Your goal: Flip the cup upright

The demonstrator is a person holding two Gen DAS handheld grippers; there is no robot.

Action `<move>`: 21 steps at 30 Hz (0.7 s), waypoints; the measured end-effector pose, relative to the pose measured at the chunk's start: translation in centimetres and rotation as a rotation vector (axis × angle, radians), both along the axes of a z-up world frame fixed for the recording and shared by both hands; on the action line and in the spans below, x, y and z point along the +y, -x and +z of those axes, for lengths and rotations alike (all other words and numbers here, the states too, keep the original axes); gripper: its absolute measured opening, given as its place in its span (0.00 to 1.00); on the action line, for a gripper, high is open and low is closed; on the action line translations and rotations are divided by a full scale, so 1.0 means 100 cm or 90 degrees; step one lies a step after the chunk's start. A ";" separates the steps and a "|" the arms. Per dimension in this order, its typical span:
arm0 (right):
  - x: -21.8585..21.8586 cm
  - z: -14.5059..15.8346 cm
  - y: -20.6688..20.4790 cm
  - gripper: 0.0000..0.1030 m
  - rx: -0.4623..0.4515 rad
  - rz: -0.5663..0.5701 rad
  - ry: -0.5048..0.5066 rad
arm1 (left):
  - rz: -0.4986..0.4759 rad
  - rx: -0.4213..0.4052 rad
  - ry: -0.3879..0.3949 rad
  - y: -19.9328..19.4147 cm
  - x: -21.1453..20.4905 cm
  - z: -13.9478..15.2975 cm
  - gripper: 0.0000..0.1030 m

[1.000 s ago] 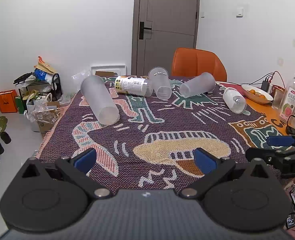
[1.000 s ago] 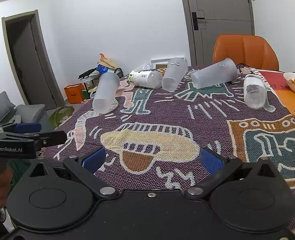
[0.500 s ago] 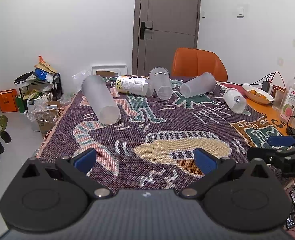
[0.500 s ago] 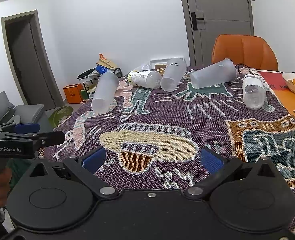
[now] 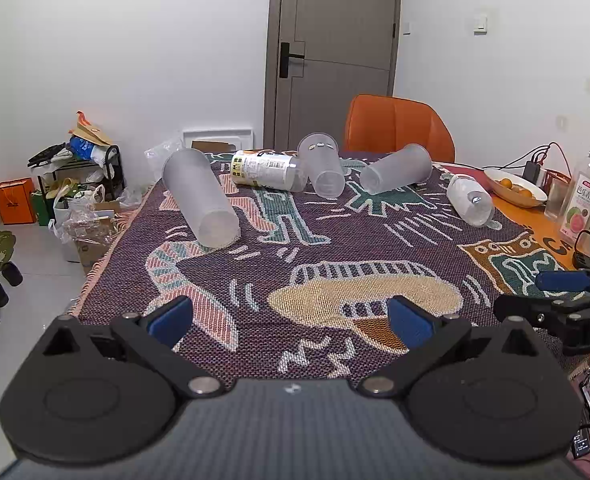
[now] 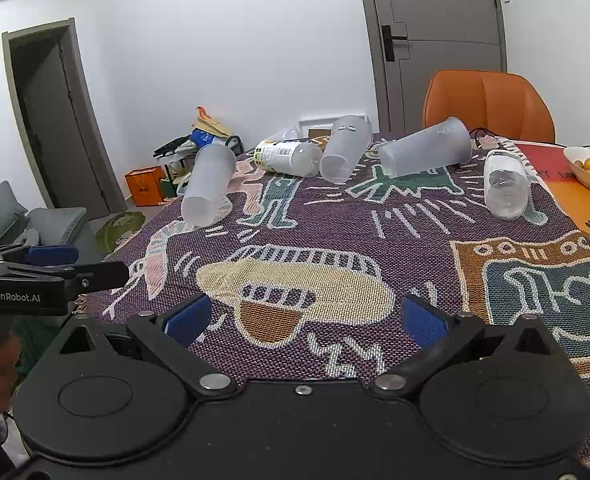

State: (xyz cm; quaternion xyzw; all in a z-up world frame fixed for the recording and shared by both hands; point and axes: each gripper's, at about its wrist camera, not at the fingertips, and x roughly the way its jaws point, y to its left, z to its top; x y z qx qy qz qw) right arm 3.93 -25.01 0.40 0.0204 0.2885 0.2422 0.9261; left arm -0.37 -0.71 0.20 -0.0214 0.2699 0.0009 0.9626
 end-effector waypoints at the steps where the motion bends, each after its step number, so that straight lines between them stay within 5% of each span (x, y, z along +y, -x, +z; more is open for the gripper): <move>1: 0.000 0.000 0.000 1.00 0.000 0.000 0.000 | 0.000 0.000 0.000 0.000 0.000 0.000 1.00; 21: 0.012 -0.014 -0.050 1.00 0.028 -0.018 0.017 | 0.033 -0.004 0.017 -0.046 0.028 -0.004 1.00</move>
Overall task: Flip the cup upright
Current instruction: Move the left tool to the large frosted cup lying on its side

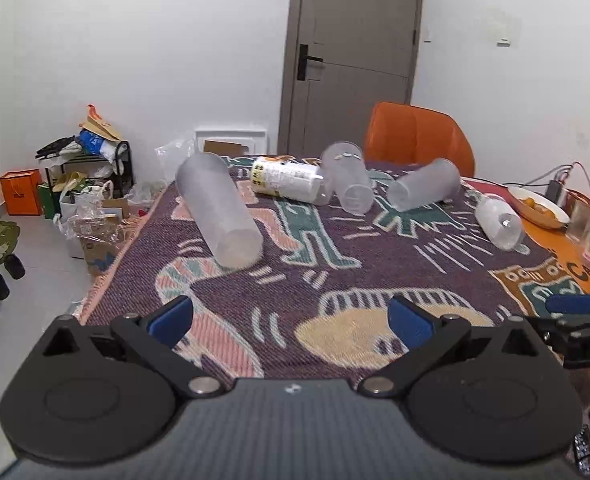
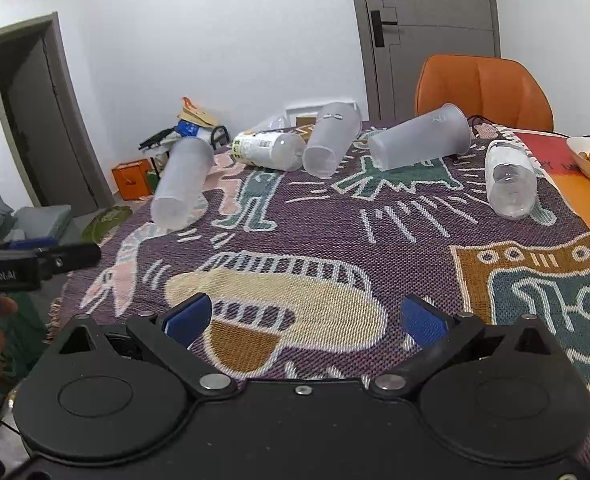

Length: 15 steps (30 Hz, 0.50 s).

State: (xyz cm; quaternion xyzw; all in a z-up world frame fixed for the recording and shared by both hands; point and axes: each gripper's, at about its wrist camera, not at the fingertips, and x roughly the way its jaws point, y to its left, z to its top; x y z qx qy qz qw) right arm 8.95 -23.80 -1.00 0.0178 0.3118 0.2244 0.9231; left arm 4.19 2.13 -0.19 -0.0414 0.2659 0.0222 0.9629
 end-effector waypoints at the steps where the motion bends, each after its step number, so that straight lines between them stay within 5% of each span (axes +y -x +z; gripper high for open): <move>1: 0.002 -0.001 -0.005 1.00 0.004 0.000 0.002 | 0.002 0.001 0.001 -0.003 0.001 0.000 1.00; 15: 0.019 -0.012 -0.057 1.00 0.041 0.000 -0.015 | 0.019 0.014 0.021 -0.052 0.022 -0.001 0.98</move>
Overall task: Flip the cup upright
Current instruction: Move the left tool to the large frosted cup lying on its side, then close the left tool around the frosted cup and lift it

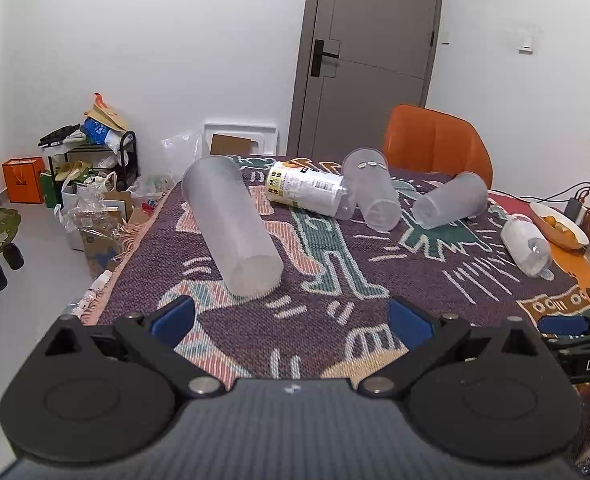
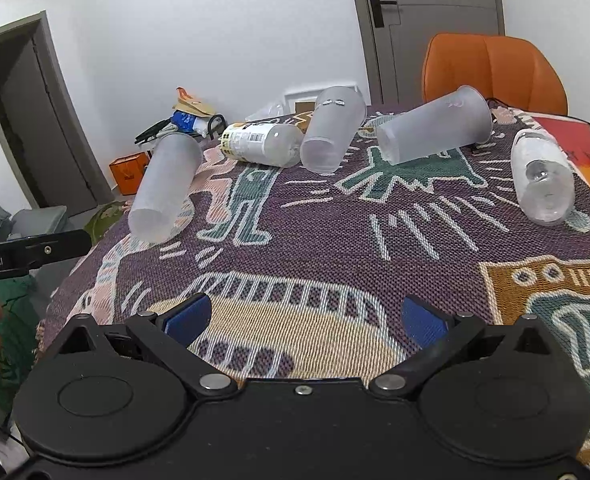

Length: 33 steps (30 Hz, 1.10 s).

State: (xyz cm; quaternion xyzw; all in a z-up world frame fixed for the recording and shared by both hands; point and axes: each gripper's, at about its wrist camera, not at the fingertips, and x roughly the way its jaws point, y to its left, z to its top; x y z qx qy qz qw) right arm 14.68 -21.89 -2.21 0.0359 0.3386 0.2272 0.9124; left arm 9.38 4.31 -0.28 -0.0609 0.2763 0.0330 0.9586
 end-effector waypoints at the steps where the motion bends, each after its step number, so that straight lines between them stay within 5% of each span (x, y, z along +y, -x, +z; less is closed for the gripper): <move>1: 0.000 -0.001 -0.003 1.00 0.002 -0.002 -0.003 | 0.002 0.001 0.000 -0.004 0.002 0.000 0.98; 17: 0.002 -0.012 -0.059 1.00 0.041 -0.022 -0.050 | 0.037 0.035 0.017 -0.076 0.029 0.000 0.96; 25: 0.013 -0.011 -0.088 1.00 0.056 -0.014 -0.049 | 0.059 0.076 0.085 -0.113 0.054 -0.007 0.79; 33: 0.024 -0.018 -0.112 1.00 0.076 -0.014 -0.052 | 0.072 0.101 0.101 -0.144 0.071 -0.013 0.79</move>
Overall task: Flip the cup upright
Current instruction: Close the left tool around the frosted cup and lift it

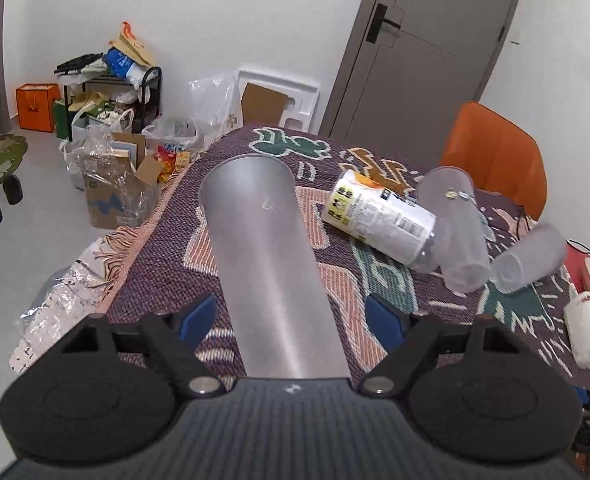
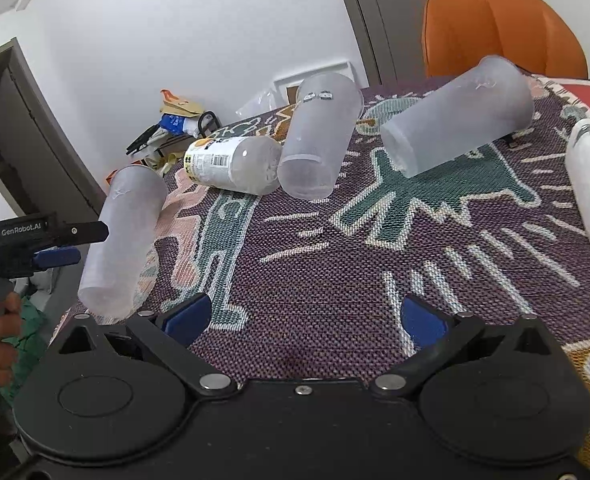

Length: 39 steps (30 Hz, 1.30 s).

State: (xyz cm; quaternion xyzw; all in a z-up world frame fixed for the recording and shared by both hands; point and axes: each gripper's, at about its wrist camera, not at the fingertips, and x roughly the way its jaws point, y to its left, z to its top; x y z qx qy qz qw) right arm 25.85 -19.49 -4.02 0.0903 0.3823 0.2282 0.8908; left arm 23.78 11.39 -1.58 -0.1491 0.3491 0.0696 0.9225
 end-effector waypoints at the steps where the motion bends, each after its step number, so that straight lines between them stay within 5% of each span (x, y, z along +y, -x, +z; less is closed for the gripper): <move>1: 0.001 -0.002 -0.002 1.00 0.004 -0.001 -0.001 | 0.001 0.004 0.000 -0.004 0.002 -0.002 0.79; 12: 0.007 -0.013 -0.013 1.00 0.028 -0.015 0.008 | 0.007 0.067 0.062 -0.033 0.021 -0.023 0.79; 16: 0.005 -0.016 -0.014 1.00 0.033 -0.021 -0.002 | 0.001 0.089 0.102 -0.035 0.026 -0.029 0.66; 39: -0.021 -0.007 0.034 1.00 0.005 -0.028 -0.041 | -0.005 0.017 0.116 0.034 -0.004 0.006 0.63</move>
